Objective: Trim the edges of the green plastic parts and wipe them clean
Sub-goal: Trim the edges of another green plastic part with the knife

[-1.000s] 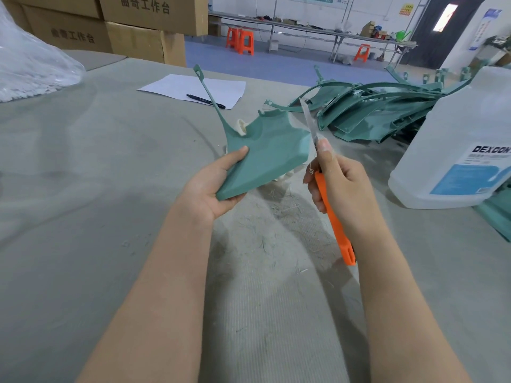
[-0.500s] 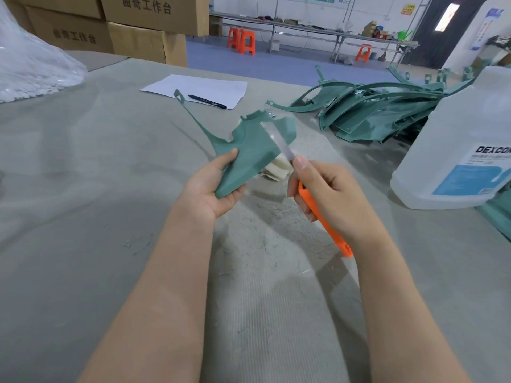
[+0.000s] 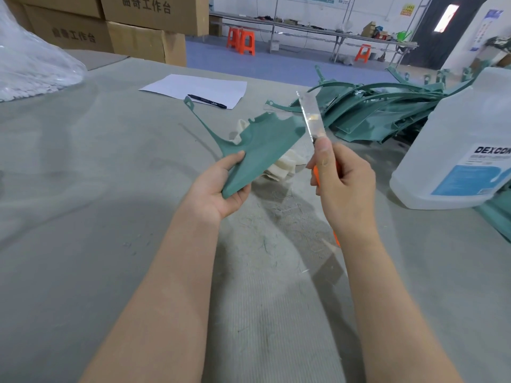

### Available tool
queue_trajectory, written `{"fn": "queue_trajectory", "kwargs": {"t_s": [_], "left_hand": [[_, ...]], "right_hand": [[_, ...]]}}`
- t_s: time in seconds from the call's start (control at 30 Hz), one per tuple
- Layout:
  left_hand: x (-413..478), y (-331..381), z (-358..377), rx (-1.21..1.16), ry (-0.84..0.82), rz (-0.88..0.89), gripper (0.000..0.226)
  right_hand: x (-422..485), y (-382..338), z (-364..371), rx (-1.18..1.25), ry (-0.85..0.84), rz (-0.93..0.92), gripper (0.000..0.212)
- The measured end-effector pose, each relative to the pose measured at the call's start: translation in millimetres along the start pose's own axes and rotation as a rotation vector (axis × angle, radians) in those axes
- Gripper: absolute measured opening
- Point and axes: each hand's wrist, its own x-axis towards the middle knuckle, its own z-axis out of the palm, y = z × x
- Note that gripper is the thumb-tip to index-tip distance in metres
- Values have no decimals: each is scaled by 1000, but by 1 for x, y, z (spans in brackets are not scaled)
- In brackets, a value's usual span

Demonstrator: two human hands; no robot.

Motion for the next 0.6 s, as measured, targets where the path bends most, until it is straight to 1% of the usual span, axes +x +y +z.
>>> {"fn": "queue_trajectory", "kwargs": {"t_s": [0.13, 0.23, 0.33, 0.4, 0.5, 0.6], "left_hand": [[-2, -2, 4, 17, -44, -18, 11], [-3, -1, 5, -48, -75, 1, 12], [-4, 1, 4, -127, -160, -21, 6], [-4, 0, 3, -132, -190, -23, 7], [0, -1, 5, -53, -96, 48, 9], [3, -2, 4, -12, -21, 121, 9]], "right_hand": [[1, 0, -1, -3, 8, 11, 69], [2, 2, -3, 29, 22, 55, 67], [2, 3, -2, -1, -22, 85, 65], [1, 2, -1, -37, -52, 98, 61], [1, 1, 0, -34, -39, 148, 60], [7, 4, -7, 36, 38, 263, 60]]}}
